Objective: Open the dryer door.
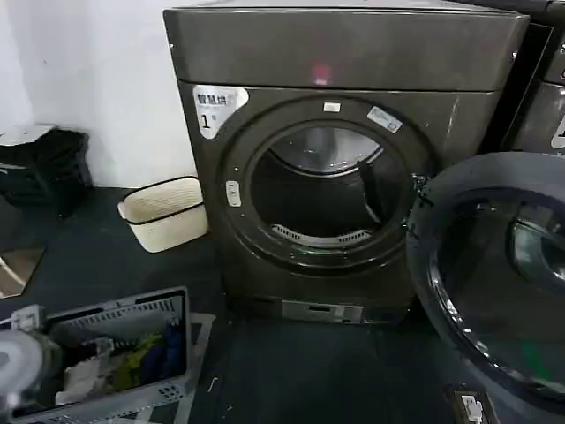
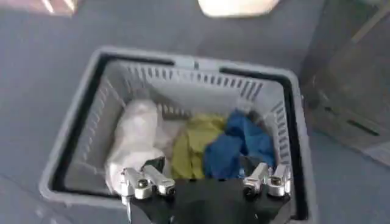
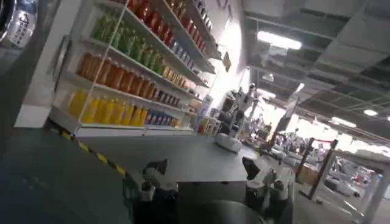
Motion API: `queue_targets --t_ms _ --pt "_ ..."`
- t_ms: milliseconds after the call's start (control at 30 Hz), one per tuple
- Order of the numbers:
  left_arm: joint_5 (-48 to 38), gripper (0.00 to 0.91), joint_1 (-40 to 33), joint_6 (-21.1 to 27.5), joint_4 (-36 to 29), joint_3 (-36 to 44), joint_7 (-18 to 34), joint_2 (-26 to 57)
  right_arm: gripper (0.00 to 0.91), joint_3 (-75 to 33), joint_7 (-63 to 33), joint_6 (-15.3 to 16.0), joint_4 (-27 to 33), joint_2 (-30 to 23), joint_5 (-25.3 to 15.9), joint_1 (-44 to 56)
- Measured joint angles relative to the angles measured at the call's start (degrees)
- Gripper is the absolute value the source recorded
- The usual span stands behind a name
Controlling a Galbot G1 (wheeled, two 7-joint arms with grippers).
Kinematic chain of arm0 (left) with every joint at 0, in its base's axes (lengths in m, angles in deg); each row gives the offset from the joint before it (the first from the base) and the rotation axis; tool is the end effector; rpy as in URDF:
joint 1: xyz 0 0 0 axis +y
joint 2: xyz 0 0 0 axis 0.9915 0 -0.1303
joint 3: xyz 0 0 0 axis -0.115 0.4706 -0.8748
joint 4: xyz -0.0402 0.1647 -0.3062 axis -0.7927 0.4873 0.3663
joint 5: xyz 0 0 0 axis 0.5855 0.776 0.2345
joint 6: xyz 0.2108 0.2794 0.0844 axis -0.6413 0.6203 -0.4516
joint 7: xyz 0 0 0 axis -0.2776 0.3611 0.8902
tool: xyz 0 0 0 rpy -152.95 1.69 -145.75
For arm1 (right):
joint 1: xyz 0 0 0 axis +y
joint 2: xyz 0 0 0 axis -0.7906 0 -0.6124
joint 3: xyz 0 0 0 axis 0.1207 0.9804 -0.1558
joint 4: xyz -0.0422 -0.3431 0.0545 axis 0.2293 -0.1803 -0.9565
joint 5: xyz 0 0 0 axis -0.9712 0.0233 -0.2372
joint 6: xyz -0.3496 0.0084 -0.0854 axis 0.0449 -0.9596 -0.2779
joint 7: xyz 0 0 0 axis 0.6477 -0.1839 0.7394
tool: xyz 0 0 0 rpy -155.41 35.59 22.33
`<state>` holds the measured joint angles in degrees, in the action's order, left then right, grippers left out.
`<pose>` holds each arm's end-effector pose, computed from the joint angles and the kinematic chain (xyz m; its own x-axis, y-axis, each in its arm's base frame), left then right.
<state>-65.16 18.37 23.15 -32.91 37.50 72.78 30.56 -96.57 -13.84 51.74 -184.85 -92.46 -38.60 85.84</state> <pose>0.2686 0.2105 -0.1378 -0.4663 -0.1411 0.8733 -0.4404 0.8932 -0.0908 -0.1098 -0.3825 -0.2410 -0.3026 0.9510 -0.0629 0.8854 0.2561 -0.3880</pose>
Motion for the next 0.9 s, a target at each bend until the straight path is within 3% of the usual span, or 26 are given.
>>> queue_targets --t_ms 200,900 --pt "-10.7 0.907 -3.7 0.0 4.3 1.7 1.9 4.4 0.907 -0.3 0.1 -0.9 1.0 -0.4 -0.1 0.1" --pt "-13.3 0.907 -5.1 0.0 8.4 3.0 2.2 6.5 0.907 -0.6 -0.6 -1.8 2.6 -0.9 0.4 0.5"
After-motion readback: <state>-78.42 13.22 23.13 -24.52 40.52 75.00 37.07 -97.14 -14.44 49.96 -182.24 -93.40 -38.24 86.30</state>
